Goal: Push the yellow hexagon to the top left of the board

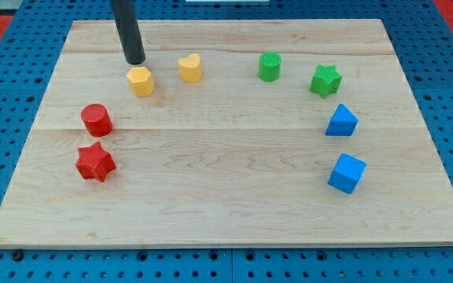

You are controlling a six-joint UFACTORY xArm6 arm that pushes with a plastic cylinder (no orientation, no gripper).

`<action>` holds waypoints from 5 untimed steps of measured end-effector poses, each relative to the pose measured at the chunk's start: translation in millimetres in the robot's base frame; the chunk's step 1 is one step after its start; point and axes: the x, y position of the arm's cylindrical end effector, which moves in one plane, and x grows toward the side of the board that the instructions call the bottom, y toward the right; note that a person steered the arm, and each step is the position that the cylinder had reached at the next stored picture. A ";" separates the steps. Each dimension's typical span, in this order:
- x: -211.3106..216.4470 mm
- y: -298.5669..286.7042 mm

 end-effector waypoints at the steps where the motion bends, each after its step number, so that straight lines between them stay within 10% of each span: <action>1: -23.9 -20.0; 5: 99.1 14.0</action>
